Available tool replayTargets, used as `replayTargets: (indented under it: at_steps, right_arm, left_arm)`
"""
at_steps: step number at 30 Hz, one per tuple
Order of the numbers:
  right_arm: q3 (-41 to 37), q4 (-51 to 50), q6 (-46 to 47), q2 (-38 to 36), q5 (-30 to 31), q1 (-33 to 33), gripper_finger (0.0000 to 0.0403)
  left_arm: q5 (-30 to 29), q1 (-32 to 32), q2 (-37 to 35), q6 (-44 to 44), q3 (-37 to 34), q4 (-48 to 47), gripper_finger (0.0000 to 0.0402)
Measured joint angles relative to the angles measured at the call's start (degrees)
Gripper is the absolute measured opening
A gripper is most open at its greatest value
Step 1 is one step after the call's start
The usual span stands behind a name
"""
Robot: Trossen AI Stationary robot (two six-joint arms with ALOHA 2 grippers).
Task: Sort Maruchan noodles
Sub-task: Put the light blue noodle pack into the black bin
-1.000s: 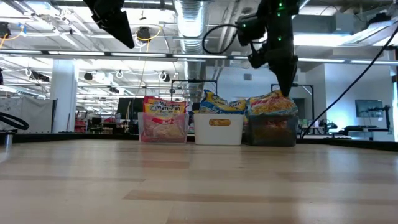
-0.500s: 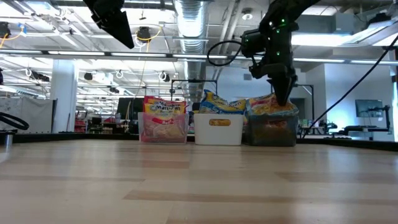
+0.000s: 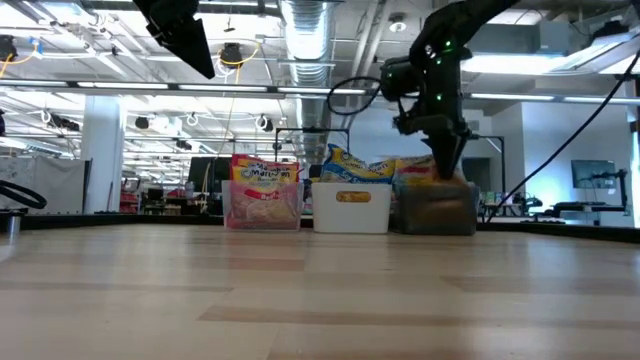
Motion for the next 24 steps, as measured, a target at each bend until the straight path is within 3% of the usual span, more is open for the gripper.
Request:
replayTargets:
  at_steps: [9,21,24]
  right_arm:
    - [0.0,-2.6,-0.6,2.9,0.3,1.4,0.0094]
    - [4.2,-7.0,2.6,-1.2,0.4,4.2,0.0093]
    - [5.8,-6.2,2.9,-1.9,3.5,4.3,0.0093]
  left_arm:
    - [0.0,0.0,0.0,0.0,0.0,0.0,0.0]
    - [0.0,0.0,0.0,0.0,0.0,0.0,0.0]
    - [0.0,0.0,0.0,0.0,0.0,0.0,0.0]
